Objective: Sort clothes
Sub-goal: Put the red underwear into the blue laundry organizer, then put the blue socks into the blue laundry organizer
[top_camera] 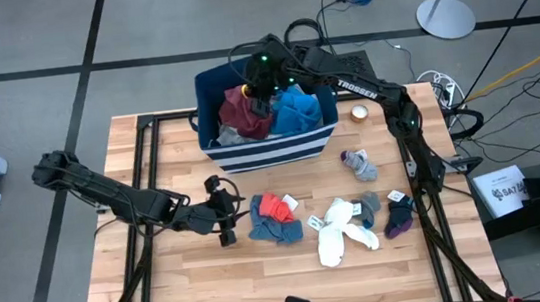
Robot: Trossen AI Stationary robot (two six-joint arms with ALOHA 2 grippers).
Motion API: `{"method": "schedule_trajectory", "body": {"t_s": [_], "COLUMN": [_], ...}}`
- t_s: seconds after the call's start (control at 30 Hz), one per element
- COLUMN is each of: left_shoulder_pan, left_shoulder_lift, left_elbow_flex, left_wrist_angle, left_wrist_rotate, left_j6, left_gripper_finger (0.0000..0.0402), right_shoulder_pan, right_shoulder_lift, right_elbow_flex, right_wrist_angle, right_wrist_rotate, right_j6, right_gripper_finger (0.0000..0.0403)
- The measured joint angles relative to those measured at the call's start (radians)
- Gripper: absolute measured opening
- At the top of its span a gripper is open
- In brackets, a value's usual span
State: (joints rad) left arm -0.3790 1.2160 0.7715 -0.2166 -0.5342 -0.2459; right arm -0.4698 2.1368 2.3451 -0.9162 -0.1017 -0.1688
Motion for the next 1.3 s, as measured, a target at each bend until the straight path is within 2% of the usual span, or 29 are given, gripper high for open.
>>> {"method": "schedule_trajectory", "body": {"t_s": [0.37, 0.57, 0.97, 1.3], "left_shoulder_pan": [0.000, 0.000, 0.001, 0.007], "left_shoulder_lift": [0.000, 0.000, 0.000, 0.000], "left_elbow_flex": [0.000, 0.000, 0.001, 0.001], "left_wrist_angle": [0.000, 0.001, 0.047, 0.148], "left_wrist_rotate": [-0.018, -0.019, -0.020, -0.020], "left_j6": [0.000, 0.000, 0.000, 0.022], "left_gripper_finger": [0.0177, 0.0177, 0.0177, 0.0177], "right_shoulder_pan": [0.003, 0.003, 0.015, 0.113], "right_shoulder_lift": [-0.011, -0.068, -0.284, -0.409], "right_elbow_flex": [0.001, 0.001, 0.003, 0.003], "right_wrist_angle": [-0.048, -0.051, -0.141, -0.444], "right_wrist_rotate": [0.002, 0.018, 0.019, 0.018], "right_j6": [0.019, 0.010, 0.099, 0.165], "right_gripper_finger": [0.0192, 0.0243, 0.0254, 0.0254]}}
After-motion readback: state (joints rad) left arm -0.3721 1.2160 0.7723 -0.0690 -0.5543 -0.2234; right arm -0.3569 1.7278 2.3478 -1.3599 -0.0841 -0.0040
